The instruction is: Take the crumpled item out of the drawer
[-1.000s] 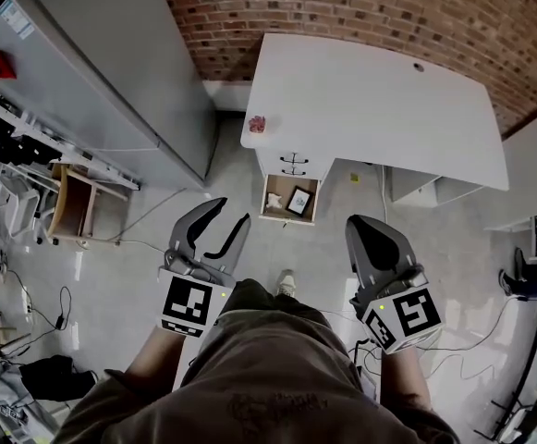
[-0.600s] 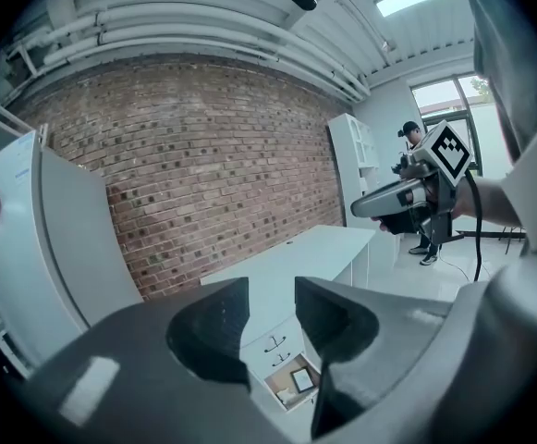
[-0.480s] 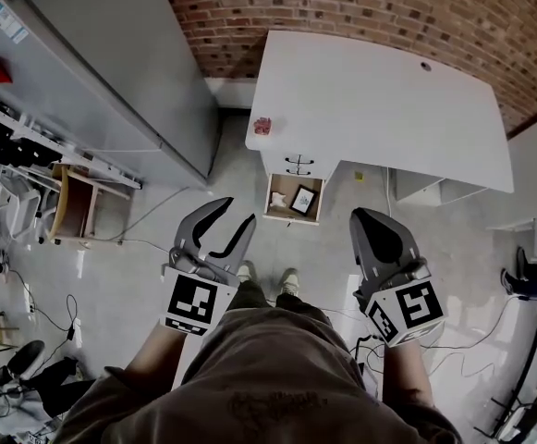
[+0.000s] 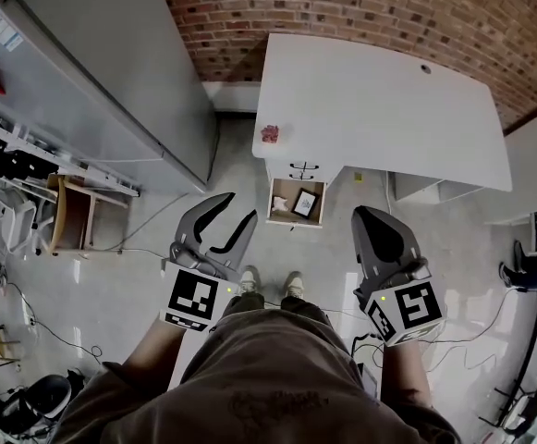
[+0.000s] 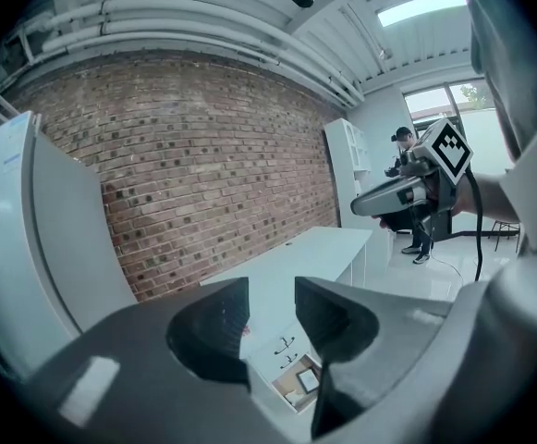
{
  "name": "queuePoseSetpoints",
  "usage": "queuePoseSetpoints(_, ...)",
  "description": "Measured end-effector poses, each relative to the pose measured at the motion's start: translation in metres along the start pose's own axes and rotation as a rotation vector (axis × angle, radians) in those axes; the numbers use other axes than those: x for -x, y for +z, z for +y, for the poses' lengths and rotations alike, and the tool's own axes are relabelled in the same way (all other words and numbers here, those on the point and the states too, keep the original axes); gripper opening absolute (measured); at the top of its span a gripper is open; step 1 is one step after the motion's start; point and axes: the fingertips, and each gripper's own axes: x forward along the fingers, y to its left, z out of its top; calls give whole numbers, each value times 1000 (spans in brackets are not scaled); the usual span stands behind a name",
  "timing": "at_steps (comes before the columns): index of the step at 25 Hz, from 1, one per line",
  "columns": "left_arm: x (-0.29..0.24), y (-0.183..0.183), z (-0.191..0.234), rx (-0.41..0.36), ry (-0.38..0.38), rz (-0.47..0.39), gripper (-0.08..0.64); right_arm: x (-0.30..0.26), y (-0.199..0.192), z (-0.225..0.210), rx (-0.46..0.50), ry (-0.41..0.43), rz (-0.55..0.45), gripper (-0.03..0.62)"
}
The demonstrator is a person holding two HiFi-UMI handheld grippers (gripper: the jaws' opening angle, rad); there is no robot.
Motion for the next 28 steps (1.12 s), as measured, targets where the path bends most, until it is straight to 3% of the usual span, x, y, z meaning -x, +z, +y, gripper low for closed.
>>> queuePoseSetpoints(15,-33,-40,16,5,-112,36,152,-32,-17,-5,-19,-122,24,28)
queuePoseSetpoints(28,-125,-164,0,-23,-218,235,152,-103,-130,-37,-112,-166,131,28)
